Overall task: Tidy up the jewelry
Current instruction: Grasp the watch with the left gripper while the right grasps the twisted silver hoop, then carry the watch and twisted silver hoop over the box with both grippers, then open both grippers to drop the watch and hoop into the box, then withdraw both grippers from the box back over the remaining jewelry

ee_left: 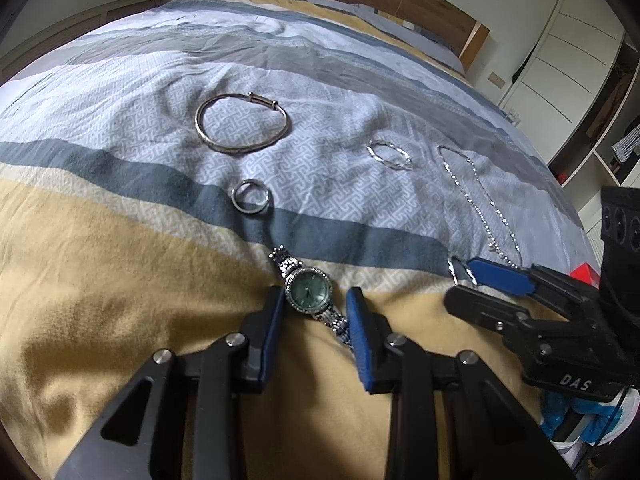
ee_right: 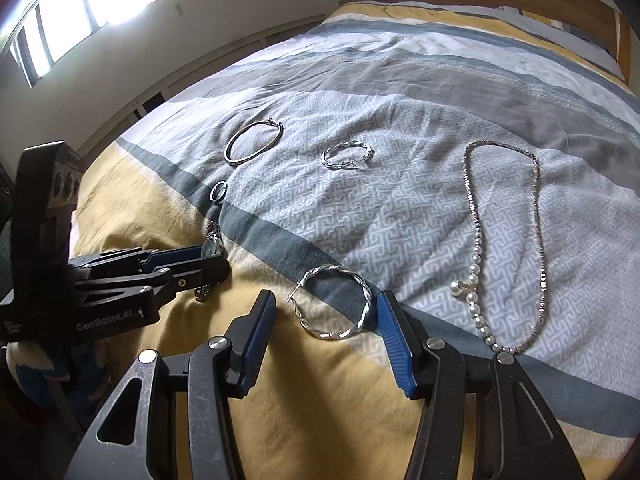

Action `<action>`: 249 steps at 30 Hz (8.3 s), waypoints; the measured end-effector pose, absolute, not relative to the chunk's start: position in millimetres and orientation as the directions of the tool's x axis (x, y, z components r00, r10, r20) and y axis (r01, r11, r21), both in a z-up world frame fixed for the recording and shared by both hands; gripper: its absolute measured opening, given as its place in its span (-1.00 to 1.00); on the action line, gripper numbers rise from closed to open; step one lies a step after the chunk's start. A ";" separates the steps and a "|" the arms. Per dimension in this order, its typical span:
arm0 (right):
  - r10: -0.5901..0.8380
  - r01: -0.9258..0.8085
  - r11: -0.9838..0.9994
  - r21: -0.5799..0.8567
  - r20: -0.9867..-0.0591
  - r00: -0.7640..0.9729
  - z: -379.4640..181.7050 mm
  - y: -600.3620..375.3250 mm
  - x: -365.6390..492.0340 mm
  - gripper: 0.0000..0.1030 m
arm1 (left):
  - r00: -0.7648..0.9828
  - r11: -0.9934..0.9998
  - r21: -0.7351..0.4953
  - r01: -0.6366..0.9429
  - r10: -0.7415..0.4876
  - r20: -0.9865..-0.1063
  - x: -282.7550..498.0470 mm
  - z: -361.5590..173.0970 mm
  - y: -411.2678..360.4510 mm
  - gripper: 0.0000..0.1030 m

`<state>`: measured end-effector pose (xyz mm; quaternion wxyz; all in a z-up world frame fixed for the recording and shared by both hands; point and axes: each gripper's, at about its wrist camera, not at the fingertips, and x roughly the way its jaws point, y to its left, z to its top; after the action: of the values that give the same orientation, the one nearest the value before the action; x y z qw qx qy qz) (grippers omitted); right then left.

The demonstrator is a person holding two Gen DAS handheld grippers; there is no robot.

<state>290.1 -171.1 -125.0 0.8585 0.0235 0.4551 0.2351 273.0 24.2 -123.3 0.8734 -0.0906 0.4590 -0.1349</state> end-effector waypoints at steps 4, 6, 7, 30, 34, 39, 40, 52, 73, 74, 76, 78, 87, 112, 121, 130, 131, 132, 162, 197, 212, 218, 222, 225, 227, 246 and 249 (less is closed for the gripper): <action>0.400 -0.366 0.901 0.233 -0.774 0.491 -128.3 -170.7 291.8 -0.15 | 0.547 0.947 -0.282 0.154 -0.319 -0.774 272.2 -123.5 24.2 -0.43; 0.403 -0.366 0.900 0.238 -0.773 0.490 -128.4 -171.8 291.8 -0.16 | 0.549 0.948 -0.279 0.154 -0.317 -0.773 272.0 -123.0 23.9 -0.44; 0.401 -0.368 0.900 0.233 -0.773 0.491 -128.0 -171.6 291.5 -0.17 | 0.551 0.949 -0.276 0.154 -0.315 -0.773 271.8 -122.5 23.6 -0.45; 0.362 -0.326 0.924 0.201 -0.735 0.574 -50.8 -205.5 219.0 -0.19 | 0.570 0.939 -0.304 0.158 -0.338 -0.749 214.8 -71.3 21.0 -0.58; 0.341 -0.297 0.935 0.194 -0.721 0.603 -31.2 -220.7 193.4 -0.19 | 0.581 0.936 -0.304 0.175 -0.348 -0.736 194.9 -54.5 16.4 -0.58; 0.307 -0.259 0.949 0.178 -0.700 0.644 -7.1 -239.9 161.0 -0.19 | 0.598 0.931 -0.299 0.209 -0.364 -0.714 168.6 -31.5 7.6 -0.58; 0.298 -0.250 0.953 0.172 -0.694 0.656 -0.6 -244.5 152.6 -0.19 | 0.604 0.929 -0.298 0.220 -0.369 -0.707 161.5 -24.6 4.8 -0.58; 0.218 -0.158 0.976 0.151 -0.606 0.765 52.3 -292.3 71.0 -0.19 | 0.648 0.905 -0.260 0.336 -0.423 -0.634 108.6 41.4 -34.7 -0.58; 0.001 0.146 0.974 0.173 -0.647 0.763 16.2 -459.6 13.4 -0.19 | 0.444 0.709 -0.217 0.671 -0.619 -0.647 85.0 66.6 -241.7 -0.58; -0.005 0.156 0.973 0.172 -0.654 0.756 11.5 -466.2 14.5 -0.19 | 0.421 0.690 -0.217 0.691 -0.628 -0.655 85.5 62.2 -258.9 -0.58; -0.015 0.174 0.970 0.171 -0.671 0.741 0.4 -481.0 16.6 -0.19 | 0.386 0.664 -0.215 0.717 -0.634 -0.670 86.4 52.8 -284.1 -0.58; -0.019 0.189 0.967 0.171 -0.691 0.722 -12.8 -494.8 19.2 -0.19 | 0.355 0.643 -0.210 0.737 -0.632 -0.688 87.5 41.0 -308.4 -0.58; 0.021 0.185 0.966 0.180 -0.771 0.637 -67.7 -528.4 39.1 -0.19 | 0.218 0.605 -0.228 0.763 -0.573 -0.790 100.9 -30.2 -376.1 -0.58; -0.002 0.003 1.000 -0.001 -0.889 0.457 -114.2 -514.9 58.0 -0.17 | 0.138 0.616 -0.203 0.761 -0.459 -0.878 113.4 -103.1 -401.8 -0.56; 0.002 -0.005 1.000 0.000 -0.904 0.428 -112.6 -514.7 59.1 -0.17 | 0.148 0.611 -0.168 0.774 -0.432 -0.889 111.1 -106.3 -402.7 -0.56; 0.013 0.078 0.995 0.054 -0.890 0.455 -102.0 -521.1 45.1 -0.12 | 0.153 0.593 -0.115 0.797 -0.382 -0.911 101.1 -99.5 -413.9 -0.22; 0.006 0.099 0.993 0.059 -0.884 0.467 -98.3 -523.2 41.0 -0.10 | 0.157 0.598 -0.114 0.794 -0.382 -0.911 100.8 -97.5 -413.7 -0.22; 0.006 0.112 0.991 0.068 -0.878 0.479 -94.7 -525.4 37.8 -0.09 | 0.155 0.601 -0.121 0.790 -0.387 -0.909 100.7 -94.1 -412.4 -0.22; -0.090 0.267 0.953 0.145 -0.704 0.705 33.0 -473.4 -90.8 0.11 | 0.337 0.644 -0.065 0.762 -0.480 -0.810 14.4 29.4 -286.6 -0.01; 0.052 0.021 0.994 0.107 -0.632 0.773 87.8 -335.0 -89.9 0.39 | 0.571 0.887 -0.080 0.455 -0.360 -0.738 -1.5 34.1 -80.7 0.04; 0.119 -0.012 0.989 0.144 -0.764 0.635 16.4 -328.4 15.9 0.41 | 0.586 0.952 -0.074 0.296 -0.243 -0.773 72.3 -14.3 -22.4 0.05; 0.168 -0.085 0.986 0.147 -0.796 0.581 -13.0 -311.9 81.7 0.41 | 0.603 0.970 -0.081 0.228 -0.207 -0.771 125.9 -25.2 1.2 0.05; 0.210 -0.135 0.977 0.162 -0.806 0.553 -32.1 -298.9 136.7 0.43 | 0.603 0.978 -0.086 0.190 -0.186 -0.776 168.3 -31.6 14.8 0.05; 0.245 -0.157 0.969 0.189 -0.798 0.550 -41.6 -290.2 182.4 0.43 | 0.596 0.980 -0.110 0.169 -0.190 -0.780 202.7 -38.1 23.8 0.05; 0.262 -0.175 0.965 0.198 -0.792 0.551 -47.7 -282.5 214.8 0.48 | 0.598 0.980 -0.127 0.153 -0.194 -0.777 225.3 -43.0 30.7 0.05; 0.303 -0.179 0.953 0.245 -0.800 0.517 -123.5 -250.1 343.3 0.71 | 0.593 0.987 -0.130 0.098 -0.163 -0.788 324.6 -109.3 42.3 0.04; 0.296 -0.193 0.955 0.227 -0.797 0.526 -126.9 -245.4 346.7 0.71 | 0.601 0.988 -0.123 0.095 -0.156 -0.784 327.0 -110.8 41.6 0.03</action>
<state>346.7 -245.4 -126.9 0.8718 0.0552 0.4661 0.1402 327.0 41.6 -110.8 0.8941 -0.0343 0.4410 -0.0701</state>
